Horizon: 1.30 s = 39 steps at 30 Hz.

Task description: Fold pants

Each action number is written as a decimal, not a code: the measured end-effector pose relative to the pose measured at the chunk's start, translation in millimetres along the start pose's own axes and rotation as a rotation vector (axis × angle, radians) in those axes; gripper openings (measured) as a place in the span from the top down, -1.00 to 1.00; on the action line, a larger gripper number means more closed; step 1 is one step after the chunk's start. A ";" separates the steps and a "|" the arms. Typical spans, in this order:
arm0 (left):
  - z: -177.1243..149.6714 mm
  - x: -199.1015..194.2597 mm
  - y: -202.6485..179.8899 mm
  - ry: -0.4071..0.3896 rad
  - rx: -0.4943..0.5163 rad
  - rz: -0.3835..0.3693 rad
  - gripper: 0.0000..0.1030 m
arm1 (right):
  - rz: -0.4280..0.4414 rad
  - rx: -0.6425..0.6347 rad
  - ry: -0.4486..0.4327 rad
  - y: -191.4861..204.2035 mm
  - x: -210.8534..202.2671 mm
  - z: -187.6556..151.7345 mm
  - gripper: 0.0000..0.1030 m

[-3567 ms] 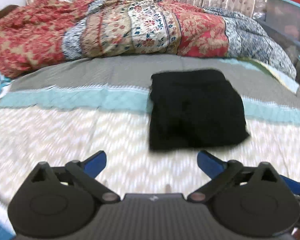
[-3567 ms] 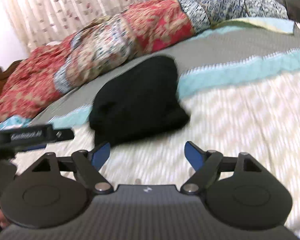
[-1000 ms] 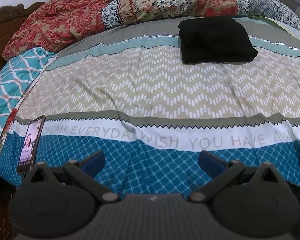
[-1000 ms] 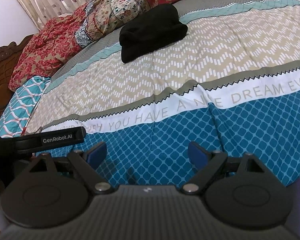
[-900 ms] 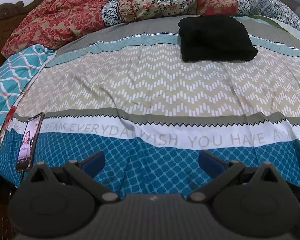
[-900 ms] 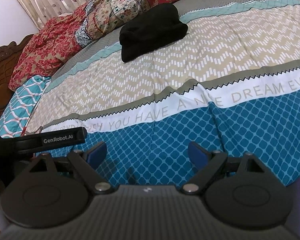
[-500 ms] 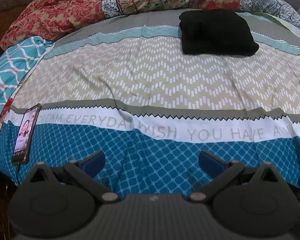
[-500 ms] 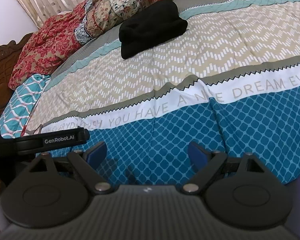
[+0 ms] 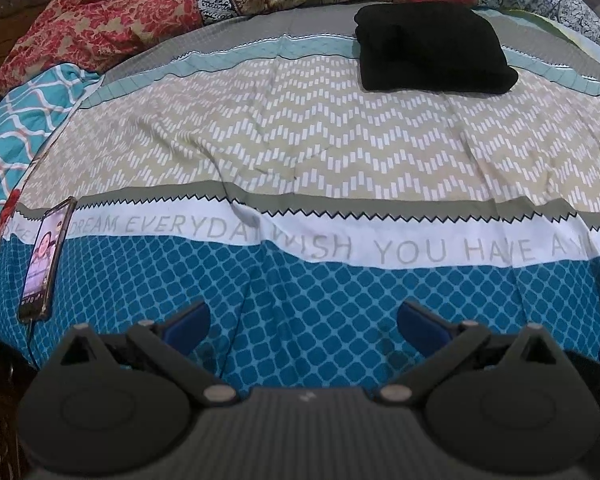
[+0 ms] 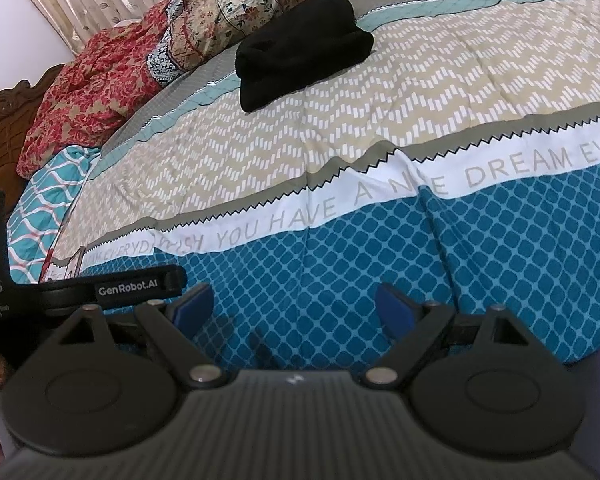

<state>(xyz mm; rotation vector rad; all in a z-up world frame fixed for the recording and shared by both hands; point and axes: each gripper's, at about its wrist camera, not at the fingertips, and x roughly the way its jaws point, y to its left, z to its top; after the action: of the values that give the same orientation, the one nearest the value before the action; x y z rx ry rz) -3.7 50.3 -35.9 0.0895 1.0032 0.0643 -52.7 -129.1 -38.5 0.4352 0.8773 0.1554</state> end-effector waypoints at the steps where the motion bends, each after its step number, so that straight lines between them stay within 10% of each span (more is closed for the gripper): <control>1: 0.0 0.2 0.1 0.002 0.001 -0.001 -1.00 | 0.000 0.001 0.001 -0.4 0.1 0.1 -0.75; 39: -6.2 2.2 -8.2 0.046 0.034 -0.045 -1.00 | -0.065 -0.026 -0.086 12.0 -8.9 -3.2 -0.83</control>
<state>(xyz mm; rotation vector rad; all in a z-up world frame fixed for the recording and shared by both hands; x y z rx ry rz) -7.7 42.6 -41.9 0.0967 1.0515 0.0087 -60.3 -120.0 -28.8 0.3862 0.8034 0.0875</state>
